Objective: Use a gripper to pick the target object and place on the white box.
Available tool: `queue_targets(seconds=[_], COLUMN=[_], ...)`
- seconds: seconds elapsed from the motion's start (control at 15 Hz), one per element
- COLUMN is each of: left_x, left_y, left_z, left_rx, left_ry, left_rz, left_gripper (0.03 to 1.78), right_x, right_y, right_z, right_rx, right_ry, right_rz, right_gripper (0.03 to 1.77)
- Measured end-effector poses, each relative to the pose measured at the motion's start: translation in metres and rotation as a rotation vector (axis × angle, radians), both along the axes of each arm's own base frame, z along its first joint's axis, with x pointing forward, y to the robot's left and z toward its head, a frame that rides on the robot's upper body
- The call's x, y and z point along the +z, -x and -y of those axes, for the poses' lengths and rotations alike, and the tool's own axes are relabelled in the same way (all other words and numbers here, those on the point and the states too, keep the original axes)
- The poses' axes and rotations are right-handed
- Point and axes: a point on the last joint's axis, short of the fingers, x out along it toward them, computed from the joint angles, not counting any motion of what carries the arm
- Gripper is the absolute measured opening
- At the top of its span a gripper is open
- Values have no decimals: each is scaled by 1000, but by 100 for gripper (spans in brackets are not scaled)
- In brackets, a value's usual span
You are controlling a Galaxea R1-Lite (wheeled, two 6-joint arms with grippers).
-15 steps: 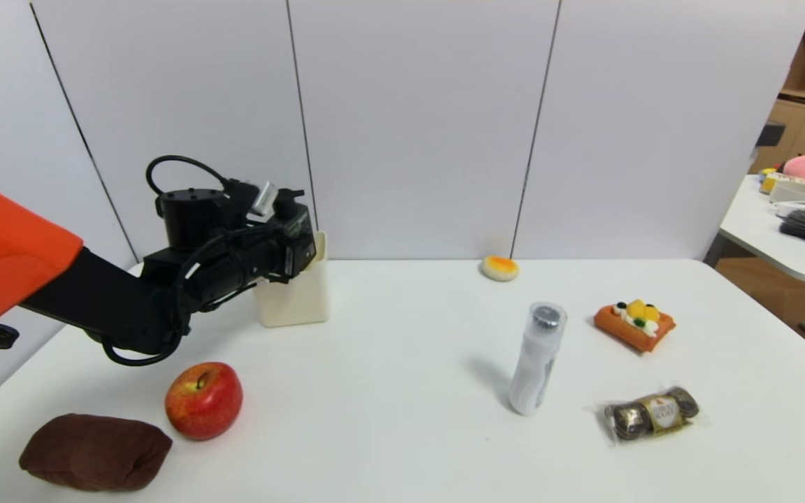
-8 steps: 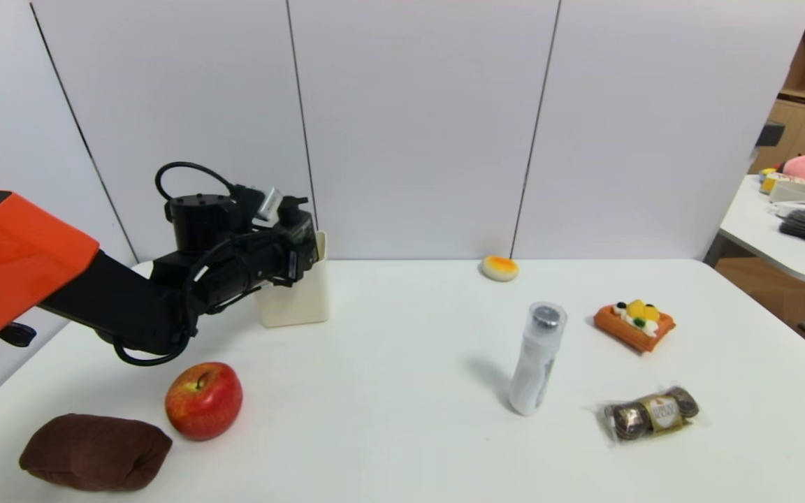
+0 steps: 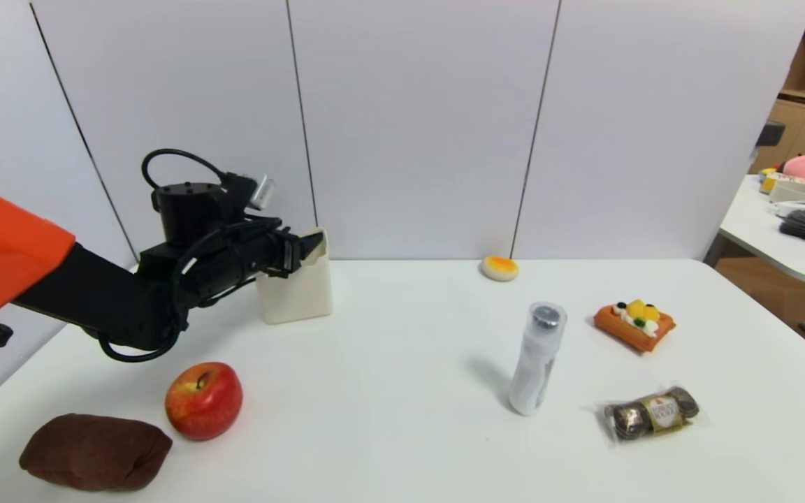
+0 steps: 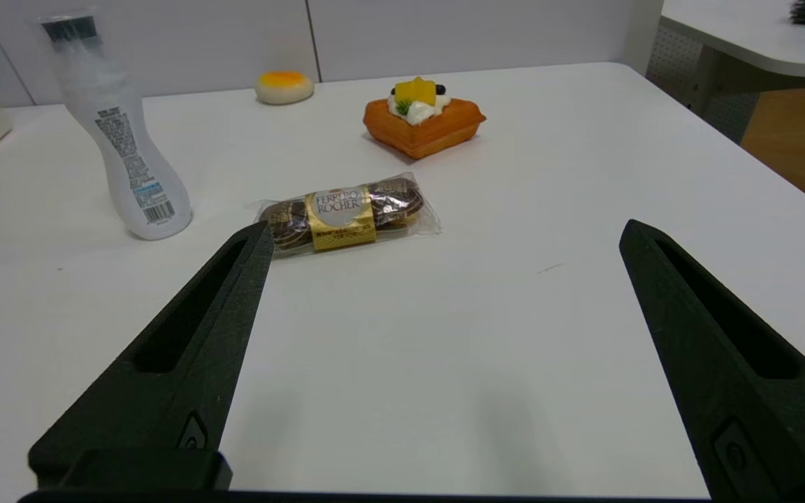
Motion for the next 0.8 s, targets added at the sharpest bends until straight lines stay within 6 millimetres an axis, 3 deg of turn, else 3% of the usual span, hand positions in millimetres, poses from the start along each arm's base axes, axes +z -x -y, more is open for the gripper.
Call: queue_targets(seconds=[0.2, 0.4, 0.6, 0.8], left_x=[35, 72, 97, 103], left_y=[18, 49, 100, 168], left_z=[-5, -15, -27, -43], left_rx=[5, 12, 14, 14], left_ry=[13, 25, 27, 30], left_rz=[65, 123, 155, 178], left_gripper=[147, 154, 159, 163], right_x=[0, 0, 0, 0], right_y=[0, 0, 0, 0], right_z=[0, 0, 0, 0], right_rx=[0, 0, 0, 0], right_ry=[0, 0, 0, 0], right_rz=[0, 0, 0, 0], right_gripper=[171, 171, 171, 171])
